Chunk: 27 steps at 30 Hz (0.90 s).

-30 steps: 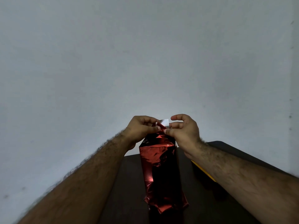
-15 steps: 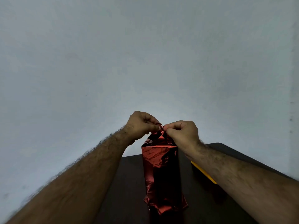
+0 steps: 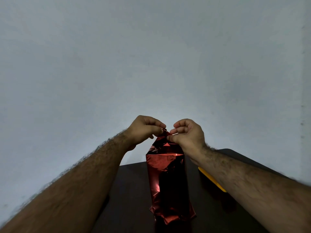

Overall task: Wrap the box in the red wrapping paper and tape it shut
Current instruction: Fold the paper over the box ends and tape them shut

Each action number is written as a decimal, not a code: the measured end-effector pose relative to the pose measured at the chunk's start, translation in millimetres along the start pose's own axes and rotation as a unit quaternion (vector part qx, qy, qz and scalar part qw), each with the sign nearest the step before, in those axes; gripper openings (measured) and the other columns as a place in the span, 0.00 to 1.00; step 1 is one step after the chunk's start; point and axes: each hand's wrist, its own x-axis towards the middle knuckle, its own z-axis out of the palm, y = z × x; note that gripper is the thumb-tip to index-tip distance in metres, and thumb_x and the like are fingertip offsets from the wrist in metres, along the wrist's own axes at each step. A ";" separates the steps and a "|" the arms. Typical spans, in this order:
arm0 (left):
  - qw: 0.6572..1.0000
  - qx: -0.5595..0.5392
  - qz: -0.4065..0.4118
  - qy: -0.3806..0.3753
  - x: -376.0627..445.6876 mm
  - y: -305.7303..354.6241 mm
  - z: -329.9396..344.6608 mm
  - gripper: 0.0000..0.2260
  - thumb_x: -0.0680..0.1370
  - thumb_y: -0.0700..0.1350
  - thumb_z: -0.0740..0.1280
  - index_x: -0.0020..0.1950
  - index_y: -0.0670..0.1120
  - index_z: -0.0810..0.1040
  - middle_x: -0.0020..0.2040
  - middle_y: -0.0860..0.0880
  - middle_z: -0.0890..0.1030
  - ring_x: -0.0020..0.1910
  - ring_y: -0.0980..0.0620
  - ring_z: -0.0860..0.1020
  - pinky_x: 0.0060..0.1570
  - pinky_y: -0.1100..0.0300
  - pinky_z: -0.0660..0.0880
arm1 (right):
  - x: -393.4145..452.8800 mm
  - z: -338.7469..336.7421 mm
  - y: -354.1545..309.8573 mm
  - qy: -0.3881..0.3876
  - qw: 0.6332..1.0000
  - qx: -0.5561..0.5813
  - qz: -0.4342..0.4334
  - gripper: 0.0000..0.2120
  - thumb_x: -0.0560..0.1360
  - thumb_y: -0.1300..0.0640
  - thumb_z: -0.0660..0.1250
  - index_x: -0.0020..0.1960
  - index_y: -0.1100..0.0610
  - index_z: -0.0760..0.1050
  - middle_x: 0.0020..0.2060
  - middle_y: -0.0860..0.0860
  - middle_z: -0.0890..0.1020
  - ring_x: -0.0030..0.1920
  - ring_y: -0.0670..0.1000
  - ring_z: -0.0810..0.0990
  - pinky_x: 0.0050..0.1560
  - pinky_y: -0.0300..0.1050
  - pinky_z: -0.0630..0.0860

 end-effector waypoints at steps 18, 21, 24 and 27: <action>0.984 0.169 0.060 -0.011 5.6 12.6 1.7 0.05 0.73 0.39 0.80 0.46 0.47 0.89 0.35 0.52 0.86 0.36 0.60 0.82 0.36 0.71 0.74 | -2.2 -12.6 -4.1 -0.122 0.989 -0.025 0.081 0.05 0.74 0.59 0.78 0.50 0.56 0.87 0.45 0.54 0.89 0.46 0.49 0.87 0.47 0.42 0.82; 0.980 0.184 0.073 -0.003 5.9 13.2 3.0 0.05 0.73 0.41 0.81 0.46 0.48 0.89 0.34 0.54 0.86 0.35 0.60 0.82 0.37 0.68 0.75 | -9.4 -8.3 -3.2 -0.113 0.992 -0.021 0.057 0.08 0.71 0.60 0.82 0.49 0.55 0.87 0.43 0.52 0.89 0.45 0.50 0.89 0.50 0.45 0.84; 0.979 0.187 0.079 0.000 7.6 14.8 2.3 0.05 0.72 0.42 0.82 0.45 0.48 0.89 0.32 0.54 0.85 0.33 0.59 0.81 0.37 0.67 0.75 | -11.0 -2.0 1.5 -0.065 0.996 -0.043 0.048 0.09 0.68 0.62 0.83 0.47 0.57 0.86 0.40 0.52 0.89 0.43 0.52 0.89 0.48 0.48 0.86; 0.975 0.205 0.088 0.008 8.3 16.4 2.7 0.05 0.71 0.45 0.83 0.43 0.48 0.89 0.32 0.53 0.85 0.30 0.61 0.77 0.32 0.69 0.70 | -10.6 1.3 1.4 -0.037 0.997 -0.060 0.042 0.08 0.67 0.62 0.83 0.43 0.56 0.86 0.37 0.51 0.88 0.40 0.51 0.88 0.42 0.44 0.85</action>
